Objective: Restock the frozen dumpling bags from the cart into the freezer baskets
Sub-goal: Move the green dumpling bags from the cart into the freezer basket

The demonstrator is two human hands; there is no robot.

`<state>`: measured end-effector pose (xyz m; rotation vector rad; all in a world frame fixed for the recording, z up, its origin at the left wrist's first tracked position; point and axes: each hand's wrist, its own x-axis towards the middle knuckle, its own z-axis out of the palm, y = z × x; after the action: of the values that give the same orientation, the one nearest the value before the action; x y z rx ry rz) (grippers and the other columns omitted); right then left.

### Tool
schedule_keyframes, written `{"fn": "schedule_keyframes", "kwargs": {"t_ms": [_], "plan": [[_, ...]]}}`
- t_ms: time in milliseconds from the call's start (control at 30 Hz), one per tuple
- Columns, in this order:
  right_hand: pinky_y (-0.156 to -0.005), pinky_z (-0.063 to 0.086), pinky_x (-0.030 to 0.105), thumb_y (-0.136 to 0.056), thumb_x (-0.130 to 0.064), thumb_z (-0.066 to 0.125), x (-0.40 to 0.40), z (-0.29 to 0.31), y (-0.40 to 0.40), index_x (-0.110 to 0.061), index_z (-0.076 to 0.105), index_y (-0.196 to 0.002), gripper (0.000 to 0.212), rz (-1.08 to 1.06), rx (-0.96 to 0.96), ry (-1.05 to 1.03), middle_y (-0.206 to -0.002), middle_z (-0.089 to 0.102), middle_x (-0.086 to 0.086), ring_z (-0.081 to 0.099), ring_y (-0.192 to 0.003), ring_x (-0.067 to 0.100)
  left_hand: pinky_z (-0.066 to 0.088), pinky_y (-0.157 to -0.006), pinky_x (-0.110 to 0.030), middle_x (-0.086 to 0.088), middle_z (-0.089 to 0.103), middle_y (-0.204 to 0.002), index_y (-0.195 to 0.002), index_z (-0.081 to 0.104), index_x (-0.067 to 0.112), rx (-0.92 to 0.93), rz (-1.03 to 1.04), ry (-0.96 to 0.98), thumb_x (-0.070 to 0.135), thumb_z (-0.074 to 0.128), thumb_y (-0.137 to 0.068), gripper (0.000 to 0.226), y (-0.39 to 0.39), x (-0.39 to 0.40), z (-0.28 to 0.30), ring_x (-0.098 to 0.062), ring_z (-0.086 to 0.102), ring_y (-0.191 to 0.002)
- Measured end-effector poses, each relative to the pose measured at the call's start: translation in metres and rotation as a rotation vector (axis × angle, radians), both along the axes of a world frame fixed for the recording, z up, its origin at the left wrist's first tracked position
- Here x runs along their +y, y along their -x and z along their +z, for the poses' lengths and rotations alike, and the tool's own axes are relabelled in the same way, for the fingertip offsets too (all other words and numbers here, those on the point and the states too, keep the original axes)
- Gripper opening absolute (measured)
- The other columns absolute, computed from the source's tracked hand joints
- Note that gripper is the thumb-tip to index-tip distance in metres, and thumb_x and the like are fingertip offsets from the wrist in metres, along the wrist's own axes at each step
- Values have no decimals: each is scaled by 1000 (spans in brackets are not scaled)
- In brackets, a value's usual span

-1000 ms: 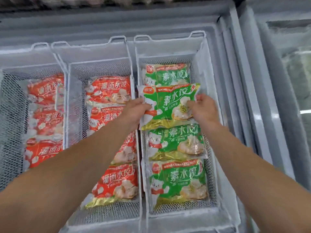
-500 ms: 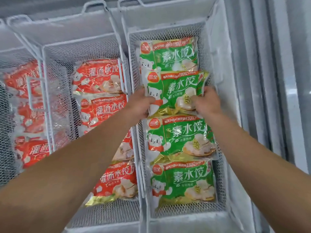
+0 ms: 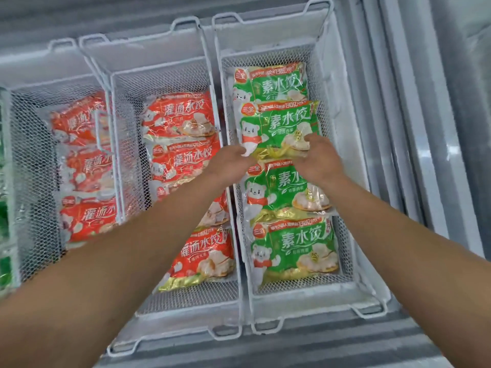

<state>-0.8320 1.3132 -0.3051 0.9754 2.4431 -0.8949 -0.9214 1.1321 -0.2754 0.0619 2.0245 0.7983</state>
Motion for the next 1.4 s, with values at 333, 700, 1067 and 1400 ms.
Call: {"fn": "schedule_keyframes", "kwargs": {"t_ms": [333, 700, 1067, 1400], "plan": [[-104, 39, 33, -93, -23, 61, -119, 94, -117, -7, 45, -144, 56, 12, 144, -92, -148, 45, 17, 47, -131, 32, 43, -90, -22, -1, 60, -135, -140, 55, 17, 212, -21, -207, 28, 62, -95, 46, -105, -98, 77, -7, 58, -102], [-97, 40, 32, -88, -15, 65, -223, 126, -320, -7, 58, -129, 43, -357, 230, -128, -129, 59, 13, 56, -118, 29, 44, -90, -21, 0, 68, -116, -129, 65, 15, 215, -281, -336, 20, 65, -93, 37, -243, -163, 101, -12, 62, -104], [-103, 41, 36, -93, -25, 61, -280, 107, -531, -10, 54, -135, 46, -871, 91, -63, -137, 55, 9, 53, -125, 27, 46, -89, -23, 6, 71, -103, -115, 71, 23, 184, -745, -341, 29, 70, -81, 34, -400, -128, 85, -9, 65, -95], [-98, 40, 31, -90, -24, 61, -290, 59, -697, -10, 53, -137, 50, -1126, 20, 74, -138, 55, 10, 52, -126, 27, 49, -102, -38, 2, 72, -114, -123, 68, 18, 158, -983, -218, 29, 71, -84, 41, -555, -72, 47, -14, 66, -108]]}}
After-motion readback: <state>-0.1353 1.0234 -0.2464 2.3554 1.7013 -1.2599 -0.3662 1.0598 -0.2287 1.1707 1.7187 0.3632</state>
